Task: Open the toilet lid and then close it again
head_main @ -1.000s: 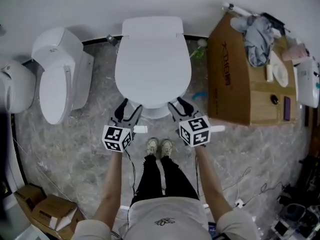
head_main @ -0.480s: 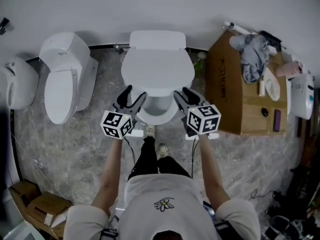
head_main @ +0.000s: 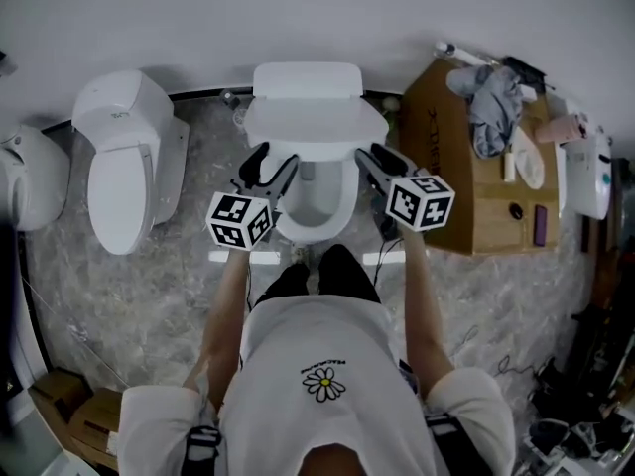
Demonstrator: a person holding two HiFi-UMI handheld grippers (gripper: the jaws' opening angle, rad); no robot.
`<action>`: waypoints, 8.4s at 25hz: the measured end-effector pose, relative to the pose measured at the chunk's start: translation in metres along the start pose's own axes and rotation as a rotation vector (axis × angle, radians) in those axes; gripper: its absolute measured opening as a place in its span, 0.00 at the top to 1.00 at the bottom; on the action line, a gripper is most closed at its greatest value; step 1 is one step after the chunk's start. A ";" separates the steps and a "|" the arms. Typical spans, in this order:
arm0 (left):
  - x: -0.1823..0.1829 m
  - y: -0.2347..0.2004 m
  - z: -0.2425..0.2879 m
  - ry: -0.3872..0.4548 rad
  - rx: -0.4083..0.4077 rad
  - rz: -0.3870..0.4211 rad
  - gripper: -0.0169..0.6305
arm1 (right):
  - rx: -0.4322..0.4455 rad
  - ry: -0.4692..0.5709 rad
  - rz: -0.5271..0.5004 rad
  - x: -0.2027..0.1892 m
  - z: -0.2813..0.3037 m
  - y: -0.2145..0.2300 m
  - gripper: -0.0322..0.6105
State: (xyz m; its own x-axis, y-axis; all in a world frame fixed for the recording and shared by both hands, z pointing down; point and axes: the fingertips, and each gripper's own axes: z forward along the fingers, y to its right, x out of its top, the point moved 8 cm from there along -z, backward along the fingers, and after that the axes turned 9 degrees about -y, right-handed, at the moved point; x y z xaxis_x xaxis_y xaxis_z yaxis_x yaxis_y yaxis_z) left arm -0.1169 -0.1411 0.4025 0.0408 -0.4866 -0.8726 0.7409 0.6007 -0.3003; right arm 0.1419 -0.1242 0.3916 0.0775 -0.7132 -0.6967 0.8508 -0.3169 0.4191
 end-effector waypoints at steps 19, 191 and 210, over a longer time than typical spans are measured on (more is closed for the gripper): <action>0.117 -0.048 0.066 0.142 0.006 0.072 0.53 | 0.067 0.137 0.011 0.128 0.037 0.032 0.66; 0.204 -0.157 0.213 -0.072 0.536 0.211 0.81 | -0.523 0.078 -0.423 0.265 0.164 0.102 0.80; 0.131 -0.085 0.116 -0.013 0.492 0.276 0.79 | -0.542 0.112 -0.536 0.161 0.086 0.050 0.80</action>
State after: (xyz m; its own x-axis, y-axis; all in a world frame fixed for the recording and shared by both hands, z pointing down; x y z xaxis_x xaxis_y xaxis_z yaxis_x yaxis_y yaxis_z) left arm -0.0963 -0.3295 0.3590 0.2834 -0.3632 -0.8876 0.9267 0.3420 0.1560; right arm 0.1525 -0.3089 0.3502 -0.3898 -0.4715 -0.7910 0.9203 -0.2302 -0.3163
